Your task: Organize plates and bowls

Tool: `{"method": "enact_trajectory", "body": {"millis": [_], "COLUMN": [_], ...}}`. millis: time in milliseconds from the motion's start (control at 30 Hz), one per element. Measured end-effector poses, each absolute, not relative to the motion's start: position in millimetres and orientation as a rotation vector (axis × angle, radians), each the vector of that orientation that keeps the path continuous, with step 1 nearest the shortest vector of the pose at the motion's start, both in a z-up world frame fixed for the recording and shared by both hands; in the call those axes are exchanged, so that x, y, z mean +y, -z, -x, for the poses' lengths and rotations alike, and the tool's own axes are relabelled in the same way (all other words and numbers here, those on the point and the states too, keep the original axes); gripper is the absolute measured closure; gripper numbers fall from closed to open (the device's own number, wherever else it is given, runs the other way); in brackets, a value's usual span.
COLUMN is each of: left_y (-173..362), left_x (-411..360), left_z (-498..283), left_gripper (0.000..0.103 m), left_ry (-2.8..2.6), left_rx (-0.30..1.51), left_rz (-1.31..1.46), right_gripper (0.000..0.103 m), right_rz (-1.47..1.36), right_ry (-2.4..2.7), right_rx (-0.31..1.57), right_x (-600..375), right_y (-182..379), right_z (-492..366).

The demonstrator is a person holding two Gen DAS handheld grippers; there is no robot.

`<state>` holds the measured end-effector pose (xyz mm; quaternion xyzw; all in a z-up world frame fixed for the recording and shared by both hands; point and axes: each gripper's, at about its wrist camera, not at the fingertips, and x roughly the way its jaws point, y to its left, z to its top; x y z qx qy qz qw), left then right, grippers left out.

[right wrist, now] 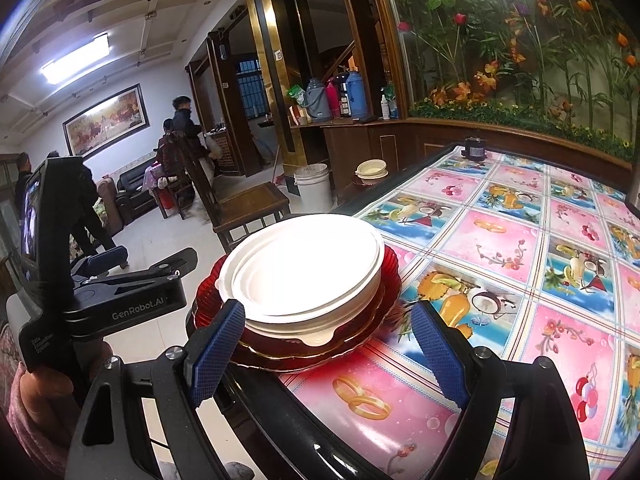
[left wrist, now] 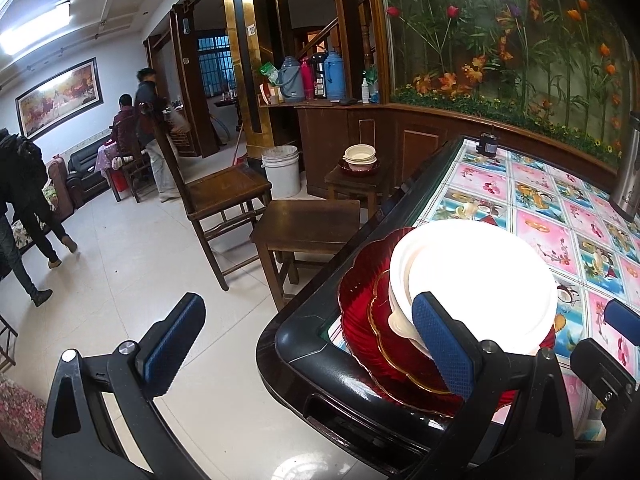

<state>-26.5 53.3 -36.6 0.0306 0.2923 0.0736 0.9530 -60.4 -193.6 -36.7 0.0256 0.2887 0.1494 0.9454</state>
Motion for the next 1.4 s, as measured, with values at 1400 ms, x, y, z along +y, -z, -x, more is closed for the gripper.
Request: {"method": "enact_trajectory", "body": {"millis": [1400], "left_y": [41.6], "left_x": [46.0], "left_z": [28.6], "left_gripper": [0.0], "left_ry": [-0.136], "left_rx": [0.62], "left_rz": [-0.096], "right_gripper": [0.016], "right_rz": [-0.064], "right_ry": [-0.299], "right_rx": [0.574], "right_x": [-197.1], "right_y": [34.5], "right_z": [66.2]}}
